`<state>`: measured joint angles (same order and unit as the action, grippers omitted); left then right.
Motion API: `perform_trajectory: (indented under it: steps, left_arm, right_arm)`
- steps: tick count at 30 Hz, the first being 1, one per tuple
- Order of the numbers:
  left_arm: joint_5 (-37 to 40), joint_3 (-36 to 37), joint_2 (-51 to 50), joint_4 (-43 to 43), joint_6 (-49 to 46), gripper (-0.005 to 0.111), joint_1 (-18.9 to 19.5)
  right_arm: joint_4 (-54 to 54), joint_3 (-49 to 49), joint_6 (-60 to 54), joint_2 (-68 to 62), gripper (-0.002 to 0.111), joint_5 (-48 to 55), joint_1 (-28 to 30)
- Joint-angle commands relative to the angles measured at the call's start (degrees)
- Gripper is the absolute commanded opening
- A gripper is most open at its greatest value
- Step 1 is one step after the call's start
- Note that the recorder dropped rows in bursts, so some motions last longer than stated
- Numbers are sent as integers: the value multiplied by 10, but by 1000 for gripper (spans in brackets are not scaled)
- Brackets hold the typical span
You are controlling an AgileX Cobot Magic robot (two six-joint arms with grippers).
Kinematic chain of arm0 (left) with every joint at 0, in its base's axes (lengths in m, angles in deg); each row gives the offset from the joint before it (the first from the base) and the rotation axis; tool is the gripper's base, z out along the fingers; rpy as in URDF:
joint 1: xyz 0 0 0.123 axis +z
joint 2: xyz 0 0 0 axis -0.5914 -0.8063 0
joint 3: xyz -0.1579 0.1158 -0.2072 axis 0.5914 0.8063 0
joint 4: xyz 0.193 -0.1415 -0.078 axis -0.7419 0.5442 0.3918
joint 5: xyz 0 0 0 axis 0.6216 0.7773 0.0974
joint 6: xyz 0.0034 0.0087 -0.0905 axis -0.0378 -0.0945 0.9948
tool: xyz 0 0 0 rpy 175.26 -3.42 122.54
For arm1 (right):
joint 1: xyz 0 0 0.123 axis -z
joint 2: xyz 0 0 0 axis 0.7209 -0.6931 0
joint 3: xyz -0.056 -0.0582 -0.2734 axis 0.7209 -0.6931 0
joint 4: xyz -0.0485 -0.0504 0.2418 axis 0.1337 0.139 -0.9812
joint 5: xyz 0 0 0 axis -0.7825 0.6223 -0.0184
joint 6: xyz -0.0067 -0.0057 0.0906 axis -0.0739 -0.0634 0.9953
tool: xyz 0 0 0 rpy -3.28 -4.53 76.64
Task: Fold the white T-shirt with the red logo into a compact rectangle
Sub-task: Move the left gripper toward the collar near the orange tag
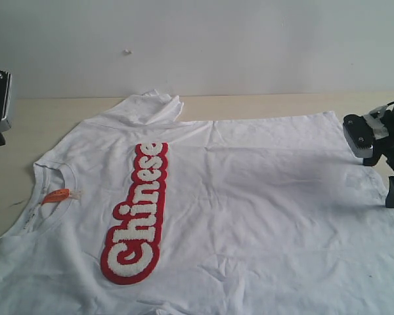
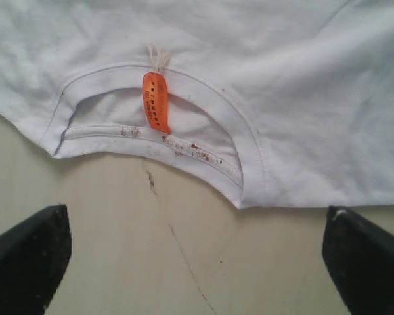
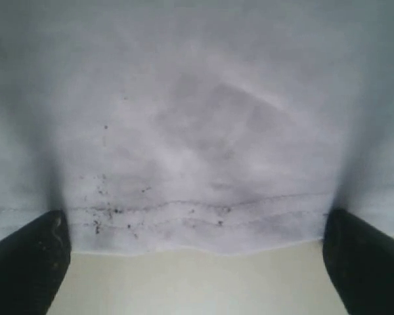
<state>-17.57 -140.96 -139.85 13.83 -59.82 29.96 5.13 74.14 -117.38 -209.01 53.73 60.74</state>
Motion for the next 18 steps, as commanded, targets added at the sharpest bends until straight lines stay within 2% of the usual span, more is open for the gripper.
perform_trajectory:
  steps: [1, 14, 18]
  left_arm:
    - [-3, 3, 1, 5, 0, 104, -2]
    - [-3, 3, 1, 5, 0, 104, -2]
    - [-3, 3, 1, 5, 0, 104, -2]
  right_arm:
    - [-14, 1, 1, -13, 104, -12, 1]
    - [-13, 1, -28, 3, 104, -10, 1]
    - [-43, 1, -34, 17, 104, -13, 1]
